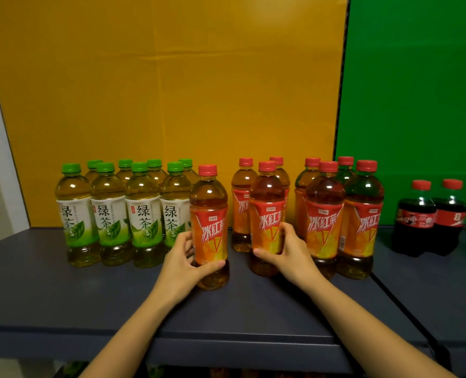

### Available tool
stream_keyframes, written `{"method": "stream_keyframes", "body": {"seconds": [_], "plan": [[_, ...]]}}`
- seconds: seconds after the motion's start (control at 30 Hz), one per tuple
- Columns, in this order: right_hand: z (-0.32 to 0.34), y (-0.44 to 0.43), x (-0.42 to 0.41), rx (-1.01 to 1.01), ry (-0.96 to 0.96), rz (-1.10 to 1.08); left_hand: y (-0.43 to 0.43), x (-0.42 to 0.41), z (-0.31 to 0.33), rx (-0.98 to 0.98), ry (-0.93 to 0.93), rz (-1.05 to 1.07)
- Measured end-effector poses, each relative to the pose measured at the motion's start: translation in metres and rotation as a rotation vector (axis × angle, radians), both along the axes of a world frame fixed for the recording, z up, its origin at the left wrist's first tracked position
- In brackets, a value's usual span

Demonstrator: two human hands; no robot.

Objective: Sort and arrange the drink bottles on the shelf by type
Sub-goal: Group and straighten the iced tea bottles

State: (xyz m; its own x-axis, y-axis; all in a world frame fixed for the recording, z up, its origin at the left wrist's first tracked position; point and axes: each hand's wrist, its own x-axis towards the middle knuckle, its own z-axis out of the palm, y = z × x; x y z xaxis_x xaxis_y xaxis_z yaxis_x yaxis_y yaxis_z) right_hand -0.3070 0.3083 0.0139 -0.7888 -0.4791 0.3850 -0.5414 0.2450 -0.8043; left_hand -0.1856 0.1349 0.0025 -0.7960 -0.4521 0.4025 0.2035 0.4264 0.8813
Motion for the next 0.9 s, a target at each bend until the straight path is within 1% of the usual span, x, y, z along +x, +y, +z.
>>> {"method": "stream_keyframes", "body": {"seconds": [0.2,0.5,0.6,0.7,0.8,0.87,0.9], "plan": [[-0.013,0.002,0.002,-0.045,0.135,-0.102,0.014,-0.026,0.004,-0.01,-0.019,-0.123],[-0.022,-0.005,0.008,0.004,0.2,-0.26,0.019,-0.05,0.003,-0.02,-0.045,-0.155],[-0.021,-0.004,0.011,0.022,0.204,-0.267,0.019,-0.052,0.003,-0.034,-0.06,-0.173],[-0.017,-0.001,0.015,0.027,0.239,-0.269,0.021,-0.053,0.0,-0.064,-0.052,-0.148],[-0.013,0.01,0.025,0.011,0.302,-0.223,0.026,-0.051,0.0,-0.128,-0.028,-0.097],[-0.009,0.028,0.034,-0.045,0.38,-0.206,0.031,-0.05,0.001,-0.173,-0.005,-0.061],[-0.004,0.04,0.037,-0.09,0.449,-0.243,0.034,-0.05,0.002,-0.187,0.015,-0.042]]}}
